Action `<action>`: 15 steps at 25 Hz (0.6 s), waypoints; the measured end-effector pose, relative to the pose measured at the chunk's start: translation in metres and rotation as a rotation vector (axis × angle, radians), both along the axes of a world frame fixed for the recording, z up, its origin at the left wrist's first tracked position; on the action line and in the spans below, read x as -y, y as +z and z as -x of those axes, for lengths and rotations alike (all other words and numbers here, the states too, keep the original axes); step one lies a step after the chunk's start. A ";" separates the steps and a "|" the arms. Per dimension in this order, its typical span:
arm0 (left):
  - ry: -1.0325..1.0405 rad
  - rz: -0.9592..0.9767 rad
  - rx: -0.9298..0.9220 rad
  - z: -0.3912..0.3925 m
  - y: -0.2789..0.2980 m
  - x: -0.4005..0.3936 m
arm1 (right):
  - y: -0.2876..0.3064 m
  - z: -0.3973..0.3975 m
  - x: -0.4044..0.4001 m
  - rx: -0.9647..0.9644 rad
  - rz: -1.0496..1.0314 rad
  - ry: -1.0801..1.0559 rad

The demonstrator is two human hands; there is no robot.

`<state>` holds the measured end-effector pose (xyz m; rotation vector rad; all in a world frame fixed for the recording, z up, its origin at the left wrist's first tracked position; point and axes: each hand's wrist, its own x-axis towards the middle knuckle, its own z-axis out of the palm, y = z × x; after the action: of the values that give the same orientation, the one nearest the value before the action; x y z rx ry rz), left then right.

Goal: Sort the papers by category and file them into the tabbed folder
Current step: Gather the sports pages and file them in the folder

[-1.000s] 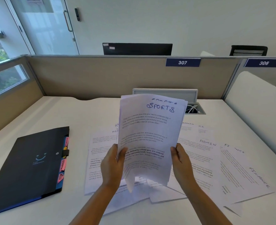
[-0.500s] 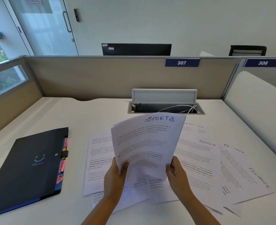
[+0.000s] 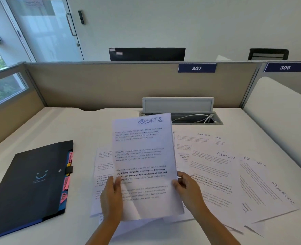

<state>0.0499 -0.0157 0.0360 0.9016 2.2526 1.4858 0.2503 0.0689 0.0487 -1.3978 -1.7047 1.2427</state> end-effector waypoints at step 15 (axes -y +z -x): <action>-0.005 0.337 0.125 0.024 -0.045 0.015 | -0.017 -0.026 -0.049 -0.015 0.221 -0.392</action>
<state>0.0261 -0.0303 -0.0095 0.6907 2.3094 1.0794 0.2761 0.1183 0.0317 -1.7458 -1.2294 1.2349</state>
